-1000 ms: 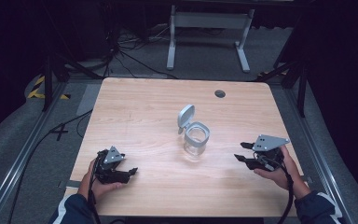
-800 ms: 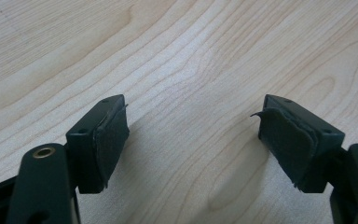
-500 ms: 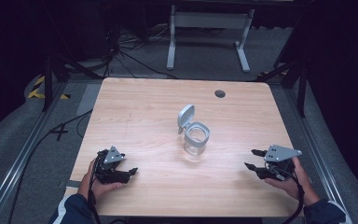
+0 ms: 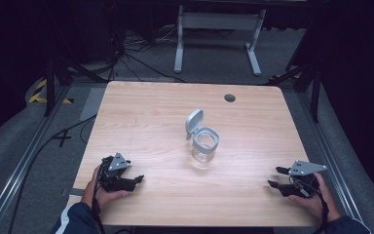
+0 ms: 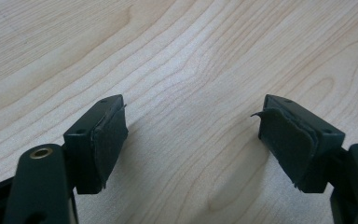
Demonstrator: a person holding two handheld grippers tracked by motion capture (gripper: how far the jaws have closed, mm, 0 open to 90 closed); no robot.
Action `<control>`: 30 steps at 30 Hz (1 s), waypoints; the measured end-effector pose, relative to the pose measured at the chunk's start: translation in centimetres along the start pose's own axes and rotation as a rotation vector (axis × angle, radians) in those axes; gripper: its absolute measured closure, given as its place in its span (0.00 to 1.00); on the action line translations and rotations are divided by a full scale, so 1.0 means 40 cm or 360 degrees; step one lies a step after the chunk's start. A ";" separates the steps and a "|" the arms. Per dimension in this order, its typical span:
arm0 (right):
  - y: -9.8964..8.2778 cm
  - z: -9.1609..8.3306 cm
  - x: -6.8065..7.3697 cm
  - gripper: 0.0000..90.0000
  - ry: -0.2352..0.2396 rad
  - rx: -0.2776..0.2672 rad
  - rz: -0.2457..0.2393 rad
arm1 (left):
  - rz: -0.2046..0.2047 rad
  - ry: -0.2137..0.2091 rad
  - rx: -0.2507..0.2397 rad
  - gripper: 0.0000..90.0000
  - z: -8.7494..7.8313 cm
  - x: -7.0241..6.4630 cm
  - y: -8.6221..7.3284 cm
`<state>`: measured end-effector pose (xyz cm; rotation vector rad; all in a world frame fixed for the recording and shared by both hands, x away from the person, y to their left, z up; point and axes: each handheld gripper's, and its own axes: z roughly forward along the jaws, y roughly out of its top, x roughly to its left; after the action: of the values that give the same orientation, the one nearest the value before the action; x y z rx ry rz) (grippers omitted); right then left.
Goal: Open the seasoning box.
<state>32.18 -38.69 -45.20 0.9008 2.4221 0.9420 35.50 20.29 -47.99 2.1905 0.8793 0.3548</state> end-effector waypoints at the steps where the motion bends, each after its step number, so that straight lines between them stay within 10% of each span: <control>1: -0.009 0.000 -0.004 0.41 -0.0001 0.0000 0.0021 | 0.0000 0.0000 0.0000 0.26 0.000 0.000 0.000; 6: -0.054 0.001 -0.021 0.38 0.0048 -0.0101 0.0186 | -0.0001 0.0000 -0.0003 0.26 0.000 0.000 0.000; 30: -0.061 -0.003 -0.024 0.27 -0.0030 -0.0073 0.0213 | -0.0013 0.0025 0.0000 0.21 0.006 -0.001 0.004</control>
<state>31.75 -40.78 -46.70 1.0612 2.3382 1.0275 35.67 20.05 -48.06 2.1861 0.8968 0.3686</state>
